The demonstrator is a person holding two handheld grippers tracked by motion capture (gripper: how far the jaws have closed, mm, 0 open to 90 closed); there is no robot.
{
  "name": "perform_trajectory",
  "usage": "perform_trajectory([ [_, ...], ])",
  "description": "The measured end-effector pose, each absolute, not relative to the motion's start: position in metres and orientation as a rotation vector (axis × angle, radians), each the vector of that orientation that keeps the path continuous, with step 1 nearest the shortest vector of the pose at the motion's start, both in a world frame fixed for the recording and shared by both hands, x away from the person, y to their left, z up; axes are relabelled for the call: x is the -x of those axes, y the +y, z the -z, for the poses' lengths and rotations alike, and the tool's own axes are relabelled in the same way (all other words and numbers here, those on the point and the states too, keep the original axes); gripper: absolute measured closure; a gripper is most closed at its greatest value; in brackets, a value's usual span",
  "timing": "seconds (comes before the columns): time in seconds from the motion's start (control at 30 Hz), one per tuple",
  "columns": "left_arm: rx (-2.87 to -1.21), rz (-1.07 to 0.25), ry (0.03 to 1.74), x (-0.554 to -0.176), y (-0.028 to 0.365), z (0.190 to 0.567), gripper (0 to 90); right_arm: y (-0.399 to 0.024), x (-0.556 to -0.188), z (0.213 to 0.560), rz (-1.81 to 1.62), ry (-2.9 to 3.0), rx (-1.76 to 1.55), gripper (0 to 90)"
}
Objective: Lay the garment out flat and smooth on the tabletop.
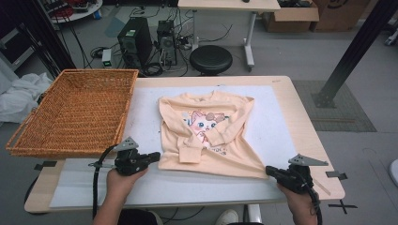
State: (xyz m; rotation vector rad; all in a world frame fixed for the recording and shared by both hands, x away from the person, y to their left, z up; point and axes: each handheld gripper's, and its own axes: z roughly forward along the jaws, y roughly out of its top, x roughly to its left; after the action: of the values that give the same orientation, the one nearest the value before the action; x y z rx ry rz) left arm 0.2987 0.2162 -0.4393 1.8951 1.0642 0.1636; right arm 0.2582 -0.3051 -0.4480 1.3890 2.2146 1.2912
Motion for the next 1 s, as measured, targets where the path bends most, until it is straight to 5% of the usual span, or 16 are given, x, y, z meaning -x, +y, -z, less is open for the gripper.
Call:
perform_trajectory([
  [0.3, -1.816, -0.046, 0.946, -0.287, 0.223, 0.444, 56.0, -0.304, -0.256, 0.446, -1.297, 2.203, -1.385, 87.5],
  [0.5, -1.902, -0.004, 0.873, -0.28, 0.217, 0.447, 51.3, -0.305, -0.25, 0.448, -1.338, 2.187, -1.382, 87.1],
  [0.57, -1.947, -0.006, 0.883, -0.281, 0.211, 0.45, 56.5, -0.307, -0.249, 0.451, -1.373, 2.169, -1.408, 86.9],
  [0.67, -1.98, -0.046, 0.914, -0.279, 0.208, 0.451, 85.7, -0.308, -0.248, 0.456, -1.396, 2.166, -1.419, 87.1],
  [1.0, -1.814, 0.019, 0.839, -0.229, 0.242, 0.445, 87.0, -0.312, -0.228, 0.459, -1.558, 2.205, -1.314, 88.0],
])
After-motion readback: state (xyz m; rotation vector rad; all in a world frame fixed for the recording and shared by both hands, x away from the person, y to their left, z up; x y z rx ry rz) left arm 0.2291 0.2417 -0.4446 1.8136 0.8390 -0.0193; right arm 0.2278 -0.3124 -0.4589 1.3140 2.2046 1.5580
